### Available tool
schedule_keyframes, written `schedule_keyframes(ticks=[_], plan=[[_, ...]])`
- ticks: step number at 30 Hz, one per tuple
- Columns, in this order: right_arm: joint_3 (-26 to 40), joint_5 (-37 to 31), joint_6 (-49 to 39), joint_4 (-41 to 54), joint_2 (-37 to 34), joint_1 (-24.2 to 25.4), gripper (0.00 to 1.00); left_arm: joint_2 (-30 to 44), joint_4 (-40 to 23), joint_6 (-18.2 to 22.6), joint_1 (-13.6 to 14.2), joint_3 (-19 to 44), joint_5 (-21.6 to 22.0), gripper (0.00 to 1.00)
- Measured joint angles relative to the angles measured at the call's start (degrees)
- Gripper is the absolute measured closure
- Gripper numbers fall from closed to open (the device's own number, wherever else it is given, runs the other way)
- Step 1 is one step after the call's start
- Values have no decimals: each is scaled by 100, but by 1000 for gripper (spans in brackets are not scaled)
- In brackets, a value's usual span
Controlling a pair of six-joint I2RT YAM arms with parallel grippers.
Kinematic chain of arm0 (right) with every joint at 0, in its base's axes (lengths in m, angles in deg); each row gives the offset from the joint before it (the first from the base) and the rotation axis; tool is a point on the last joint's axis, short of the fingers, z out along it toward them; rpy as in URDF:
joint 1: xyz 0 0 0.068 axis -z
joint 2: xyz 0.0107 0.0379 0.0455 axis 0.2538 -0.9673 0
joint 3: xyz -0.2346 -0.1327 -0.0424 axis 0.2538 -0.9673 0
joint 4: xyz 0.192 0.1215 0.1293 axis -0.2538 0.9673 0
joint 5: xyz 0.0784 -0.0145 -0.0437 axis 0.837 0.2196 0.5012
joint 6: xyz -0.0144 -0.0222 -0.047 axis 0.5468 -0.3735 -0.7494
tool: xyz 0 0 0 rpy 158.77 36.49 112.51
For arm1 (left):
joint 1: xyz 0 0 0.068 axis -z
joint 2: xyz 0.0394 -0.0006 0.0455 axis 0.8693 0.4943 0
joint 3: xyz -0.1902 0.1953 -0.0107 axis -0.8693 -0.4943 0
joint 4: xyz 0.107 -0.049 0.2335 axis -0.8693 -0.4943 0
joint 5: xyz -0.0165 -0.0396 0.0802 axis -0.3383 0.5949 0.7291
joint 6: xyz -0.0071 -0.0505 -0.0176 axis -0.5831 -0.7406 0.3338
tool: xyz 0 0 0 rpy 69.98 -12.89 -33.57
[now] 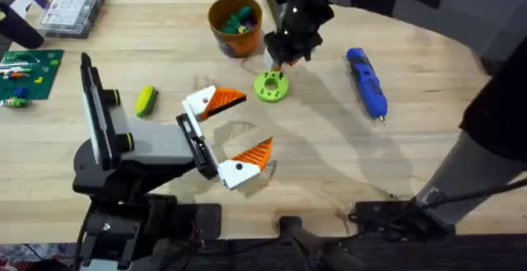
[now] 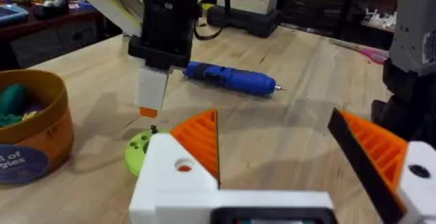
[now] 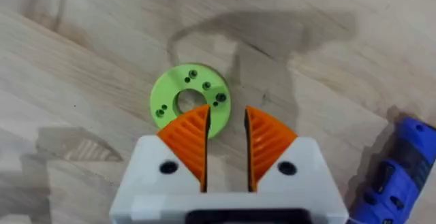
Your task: Pick up the gripper from the table and insert it into the empty holder that is missing its gripper. Then pick up a screw, insert it into the mounting hole, and use the screwdriver to tighten it. Finally, clean up the table by picking up the vegetable and placing it into the bucket.
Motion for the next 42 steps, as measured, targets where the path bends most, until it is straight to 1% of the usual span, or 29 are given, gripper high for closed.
schedule_keyframes(ticks=[7,16,22,24,29,42], plan=[[-2,0,130,198,55,0,698,0,0,0,0,0,1,9],[-94,-1,143,278,662,0,698,0,0,0,0,0,1,9],[-909,-3,160,-238,1012,0,698,0,2,0,0,0,1,9],[-1058,-4,171,-492,1066,0,698,0,0,0,0,0,1,9],[-1080,-19,54,-979,1108,0,698,0,1,0,0,0,1,9],[-1080,243,-555,-1209,979,51,698,0,0,0,0,0,1,9]])
